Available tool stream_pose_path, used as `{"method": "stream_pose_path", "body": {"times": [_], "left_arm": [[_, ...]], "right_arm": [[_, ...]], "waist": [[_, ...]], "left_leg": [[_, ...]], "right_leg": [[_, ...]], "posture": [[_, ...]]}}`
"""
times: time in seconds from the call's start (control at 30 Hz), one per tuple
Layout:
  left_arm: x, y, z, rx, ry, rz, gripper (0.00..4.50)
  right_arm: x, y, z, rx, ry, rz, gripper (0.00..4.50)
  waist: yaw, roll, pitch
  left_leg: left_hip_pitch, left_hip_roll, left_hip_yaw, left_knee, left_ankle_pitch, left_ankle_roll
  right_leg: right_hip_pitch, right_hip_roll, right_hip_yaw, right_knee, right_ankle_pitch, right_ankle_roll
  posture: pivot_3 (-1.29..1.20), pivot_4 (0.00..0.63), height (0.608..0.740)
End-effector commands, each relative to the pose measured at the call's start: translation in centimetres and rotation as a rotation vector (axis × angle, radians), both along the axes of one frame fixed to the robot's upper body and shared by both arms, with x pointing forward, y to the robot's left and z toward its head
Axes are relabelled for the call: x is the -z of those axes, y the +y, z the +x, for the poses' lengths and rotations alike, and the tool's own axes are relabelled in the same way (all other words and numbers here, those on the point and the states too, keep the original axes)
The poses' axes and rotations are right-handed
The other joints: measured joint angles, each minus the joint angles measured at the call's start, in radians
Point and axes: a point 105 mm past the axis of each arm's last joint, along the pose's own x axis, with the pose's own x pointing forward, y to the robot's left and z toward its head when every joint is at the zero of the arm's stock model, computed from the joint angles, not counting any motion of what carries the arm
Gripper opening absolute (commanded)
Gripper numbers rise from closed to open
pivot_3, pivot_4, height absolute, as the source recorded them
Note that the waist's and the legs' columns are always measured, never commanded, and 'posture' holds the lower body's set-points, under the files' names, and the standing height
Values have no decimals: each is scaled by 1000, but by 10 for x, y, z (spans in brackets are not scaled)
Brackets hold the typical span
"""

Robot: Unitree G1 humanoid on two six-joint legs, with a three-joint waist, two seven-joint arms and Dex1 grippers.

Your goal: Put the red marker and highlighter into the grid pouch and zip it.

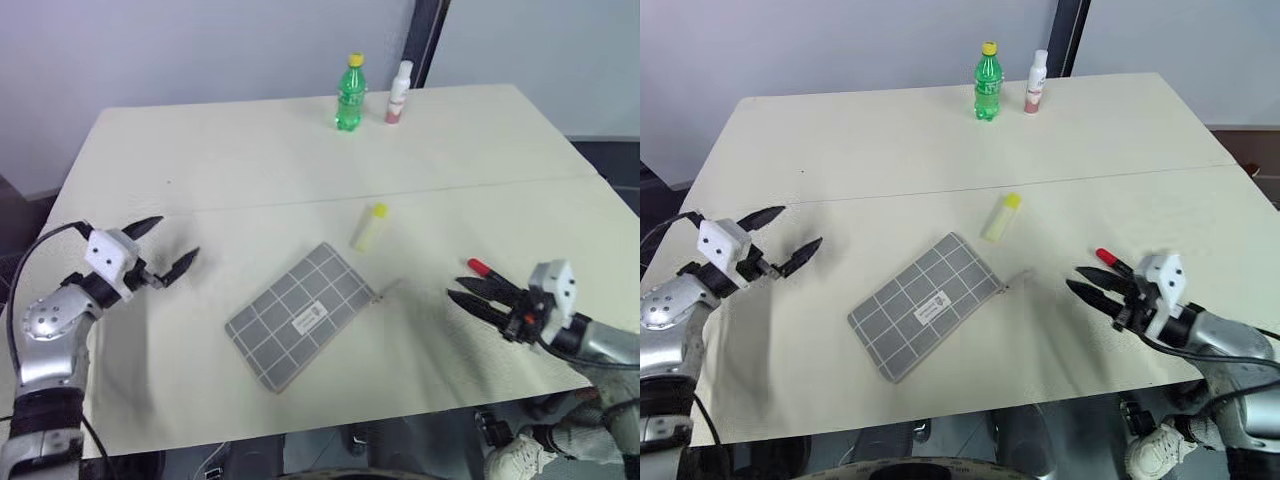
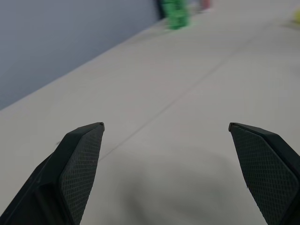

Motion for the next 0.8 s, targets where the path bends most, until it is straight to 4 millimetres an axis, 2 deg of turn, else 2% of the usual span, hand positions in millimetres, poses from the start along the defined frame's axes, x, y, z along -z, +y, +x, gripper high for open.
{"method": "stream_pose_path", "body": {"times": [0.03,0.13,0.23,0.4,0.5,0.6,0.8], "left_arm": [[-7,-31,-37,209,-60,138,4500],[8,-50,-67,377,-68,304,4500],[20,-65,-83,500,-105,416,4500],[39,-81,-106,685,-136,514,4500],[41,-92,-110,755,-225,552,4500],[49,-100,-115,817,-258,581,4500],[61,-105,-118,845,-308,630,4500]], "right_arm": [[-23,53,7,-139,-94,68,96],[-26,78,22,-162,-117,110,40],[-7,108,29,-226,-107,58,40],[16,136,43,-237,-105,25,40],[26,144,54,-225,-99,-36,40],[41,144,66,-179,-83,-133,40],[54,138,69,-150,-54,-193,40]], "waist": [[-12,-1,0],[-16,-1,0],[-10,0,0],[-14,0,-1],[-14,0,-1],[-13,0,-1],[-12,4,-4]], "left_leg": [[0,1,1,-1,0,0],[0,3,5,-5,0,0],[0,4,7,-6,0,0],[-3,6,12,-7,0,0],[-2,7,15,-6,0,0],[-1,11,16,-5,0,0],[1,14,18,-6,0,0]], "right_leg": [[-1,0,0,0,0,0],[-5,0,0,0,1,-1],[-11,0,0,0,1,-2],[-10,-1,0,-1,1,-2],[-12,-1,1,2,2,-3],[-12,2,0,2,4,-6],[-12,3,-1,4,4,-6]], "posture": [[0,150,740],[0,150,740],[0,150,740],[0,150,740],[0,150,740],[0,150,740],[0,150,740]]}}
